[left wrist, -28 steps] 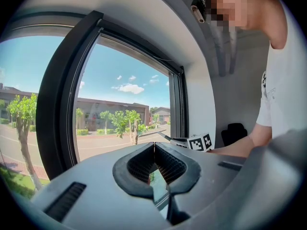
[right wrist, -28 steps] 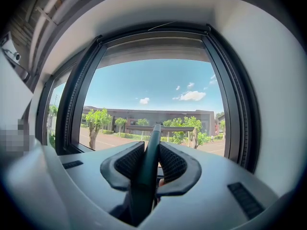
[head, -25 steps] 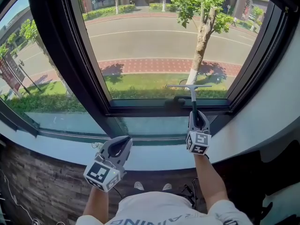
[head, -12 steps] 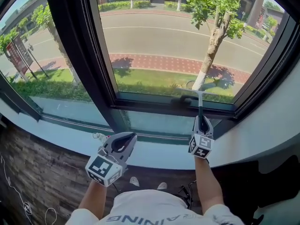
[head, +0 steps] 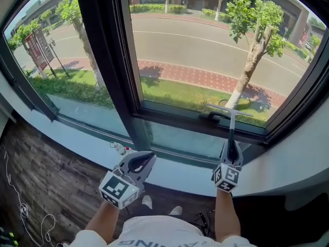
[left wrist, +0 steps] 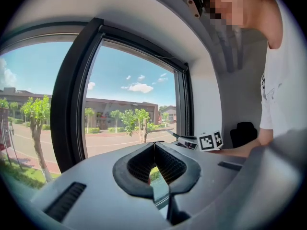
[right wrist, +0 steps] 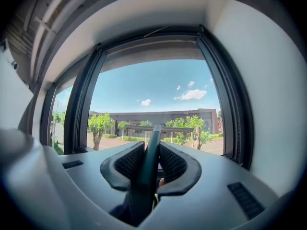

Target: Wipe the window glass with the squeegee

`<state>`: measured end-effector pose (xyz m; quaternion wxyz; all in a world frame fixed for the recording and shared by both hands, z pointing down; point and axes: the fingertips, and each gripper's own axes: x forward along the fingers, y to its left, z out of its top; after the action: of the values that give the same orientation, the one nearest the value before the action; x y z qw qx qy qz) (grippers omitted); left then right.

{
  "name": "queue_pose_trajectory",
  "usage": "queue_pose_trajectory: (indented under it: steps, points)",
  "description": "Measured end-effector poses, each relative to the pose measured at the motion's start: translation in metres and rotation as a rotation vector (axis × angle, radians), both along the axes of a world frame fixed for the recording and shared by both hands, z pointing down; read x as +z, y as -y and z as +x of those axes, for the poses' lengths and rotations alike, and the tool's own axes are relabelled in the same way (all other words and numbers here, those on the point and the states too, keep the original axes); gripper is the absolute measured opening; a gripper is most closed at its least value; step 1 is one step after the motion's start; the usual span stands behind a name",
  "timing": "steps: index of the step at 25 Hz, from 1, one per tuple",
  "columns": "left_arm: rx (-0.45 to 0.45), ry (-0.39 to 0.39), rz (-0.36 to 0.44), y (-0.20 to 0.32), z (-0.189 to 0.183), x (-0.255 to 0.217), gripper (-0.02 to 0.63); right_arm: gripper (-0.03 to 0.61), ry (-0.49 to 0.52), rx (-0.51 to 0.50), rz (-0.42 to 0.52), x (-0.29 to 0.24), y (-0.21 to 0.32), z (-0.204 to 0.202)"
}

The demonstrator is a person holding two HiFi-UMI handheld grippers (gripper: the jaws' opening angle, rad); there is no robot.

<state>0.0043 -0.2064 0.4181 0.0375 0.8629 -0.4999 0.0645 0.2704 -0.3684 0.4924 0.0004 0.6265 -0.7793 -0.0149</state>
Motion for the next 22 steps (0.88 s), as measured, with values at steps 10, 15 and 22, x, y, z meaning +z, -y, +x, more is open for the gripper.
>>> queue_pose_trajectory:
  steps: [10,15,22]
  points:
    - [-0.081,-0.041,-0.012,-0.005,0.004,0.013,0.018,0.1,0.04,-0.157,0.058,-0.021,-0.107,0.005]
    - [-0.063,-0.046,0.001,0.005,-0.021,0.015,0.018,0.1,0.029,-0.155,0.066,-0.023,-0.119,-0.019]
    - [0.024,-0.028,0.026,0.024,-0.094,0.019,0.018,0.1,0.013,-0.064,0.139,-0.063,-0.107,-0.081]
